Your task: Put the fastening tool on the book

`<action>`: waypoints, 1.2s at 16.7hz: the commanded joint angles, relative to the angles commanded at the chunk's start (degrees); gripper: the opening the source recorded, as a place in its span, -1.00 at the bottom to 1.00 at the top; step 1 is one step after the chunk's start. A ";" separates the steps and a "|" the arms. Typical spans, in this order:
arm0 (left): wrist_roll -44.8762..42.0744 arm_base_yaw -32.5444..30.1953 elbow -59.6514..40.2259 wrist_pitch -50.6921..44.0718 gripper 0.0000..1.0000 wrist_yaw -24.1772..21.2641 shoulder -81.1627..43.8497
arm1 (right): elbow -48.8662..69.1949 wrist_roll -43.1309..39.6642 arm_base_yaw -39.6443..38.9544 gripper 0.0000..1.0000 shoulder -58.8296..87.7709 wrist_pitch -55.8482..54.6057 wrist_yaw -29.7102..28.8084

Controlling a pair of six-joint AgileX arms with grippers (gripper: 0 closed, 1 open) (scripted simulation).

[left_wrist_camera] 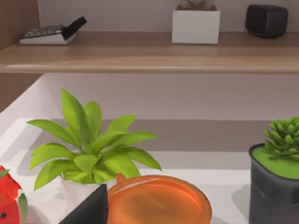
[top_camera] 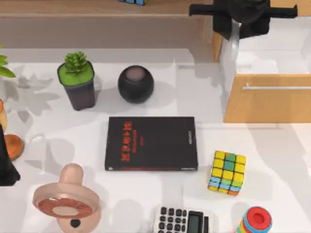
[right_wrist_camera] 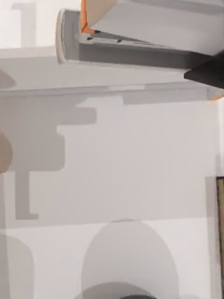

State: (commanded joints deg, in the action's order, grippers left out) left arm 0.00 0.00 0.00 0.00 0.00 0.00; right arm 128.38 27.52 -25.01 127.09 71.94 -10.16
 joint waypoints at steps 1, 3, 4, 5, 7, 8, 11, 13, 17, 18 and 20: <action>0.00 0.00 0.00 0.00 1.00 0.00 0.00 | 0.59 2.02 -2.02 -1.00 0.73 0.21 0.18; 0.00 0.00 0.00 0.00 1.00 0.00 0.00 | 1.54 5.93 -6.02 -1.00 2.65 0.66 0.77; 0.00 0.00 0.00 0.00 1.00 0.00 0.00 | 1.85 7.79 -7.98 -1.00 3.77 0.94 1.16; 0.00 0.00 0.00 0.00 1.00 0.00 0.00 | 2.07 9.55 -9.86 -1.00 4.96 1.27 1.59; 0.00 0.00 0.00 0.00 1.00 0.00 0.00 | 2.22 12.75 -13.30 -1.00 7.37 2.09 2.48; 0.00 0.00 0.00 0.00 1.00 0.00 0.00 | 2.18 14.15 -14.81 -1.00 8.50 2.55 2.93; 0.00 0.00 0.00 0.00 1.00 0.00 0.00 | 1.72 17.39 -18.29 -1.00 11.30 3.88 4.19; 0.00 0.00 0.00 0.00 1.00 0.00 0.00 | 1.36 18.60 -19.59 -1.00 12.43 4.48 4.75; 0.00 0.00 0.00 0.00 1.00 0.00 0.00 | 1.25 18.91 -19.94 -1.00 12.74 4.65 4.91; 0.00 0.00 0.00 0.00 1.00 0.00 0.00 | 1.25 18.91 -19.94 -1.00 12.74 4.65 4.91; 0.00 0.00 0.00 0.00 1.00 0.00 0.00 | 1.09 18.94 -19.68 -1.00 12.63 4.32 4.92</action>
State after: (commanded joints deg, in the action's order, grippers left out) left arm 0.00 0.00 0.00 0.00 0.00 0.00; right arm 129.47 46.46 -44.69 139.73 76.25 -5.24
